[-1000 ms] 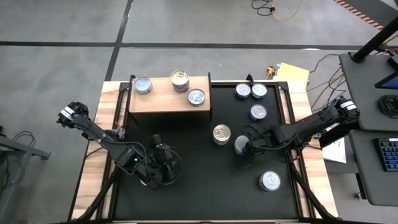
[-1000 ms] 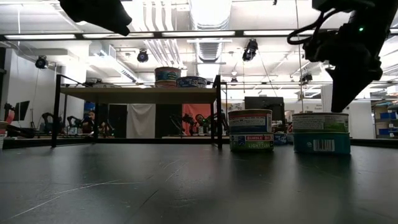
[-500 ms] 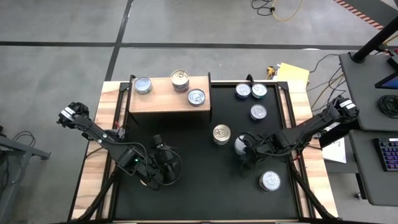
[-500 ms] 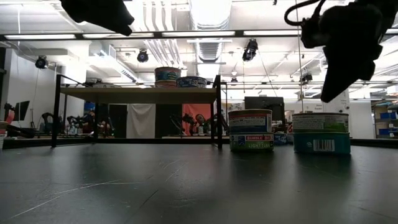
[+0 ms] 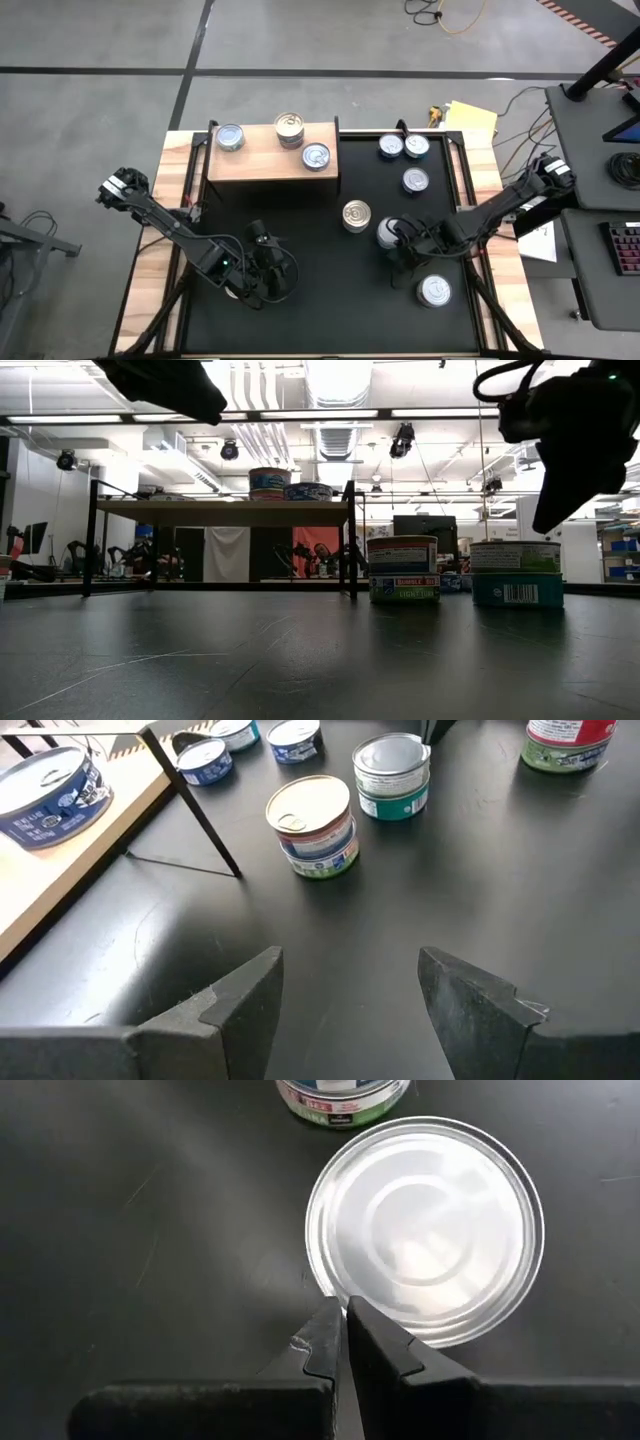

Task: Stack canned seafood by type on shelf
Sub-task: Stack the green/white tuna can on top of the other green/white tuna can on the shelf

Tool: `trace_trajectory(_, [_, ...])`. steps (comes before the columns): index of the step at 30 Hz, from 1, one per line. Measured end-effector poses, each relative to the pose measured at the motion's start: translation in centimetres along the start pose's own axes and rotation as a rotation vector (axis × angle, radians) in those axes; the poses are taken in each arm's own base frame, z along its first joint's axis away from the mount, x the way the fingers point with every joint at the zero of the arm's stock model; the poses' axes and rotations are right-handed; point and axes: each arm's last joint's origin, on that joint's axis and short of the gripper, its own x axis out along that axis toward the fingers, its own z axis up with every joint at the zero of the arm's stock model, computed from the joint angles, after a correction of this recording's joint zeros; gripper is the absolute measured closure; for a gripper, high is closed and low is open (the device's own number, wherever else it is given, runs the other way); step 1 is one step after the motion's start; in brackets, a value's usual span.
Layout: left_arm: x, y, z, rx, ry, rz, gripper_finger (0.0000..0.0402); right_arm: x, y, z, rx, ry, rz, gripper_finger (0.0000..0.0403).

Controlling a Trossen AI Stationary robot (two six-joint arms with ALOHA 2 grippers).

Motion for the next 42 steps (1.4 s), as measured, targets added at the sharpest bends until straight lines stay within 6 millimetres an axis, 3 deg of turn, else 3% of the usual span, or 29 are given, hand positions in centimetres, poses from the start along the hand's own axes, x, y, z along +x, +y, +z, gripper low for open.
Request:
trace_trajectory(8, [0.0, 0.0, 0.0, 0.005, -0.004, 0.003, 0.0184, 0.0, 0.0, 0.0, 0.007, -0.06, -0.026, 0.039])
trace_trajectory(20, [0.0, 0.0, 0.1, 0.002, -0.006, 0.001, 0.0184, 1.2, -1.3, -1.6, 0.049, -0.018, -0.061, 0.039])
trace_trajectory(42, [0.0, 0.0, 0.0, 0.011, -0.005, 0.002, 0.0184, 1.5, -1.1, -2.9, 0.018, 0.058, -0.056, 0.039])
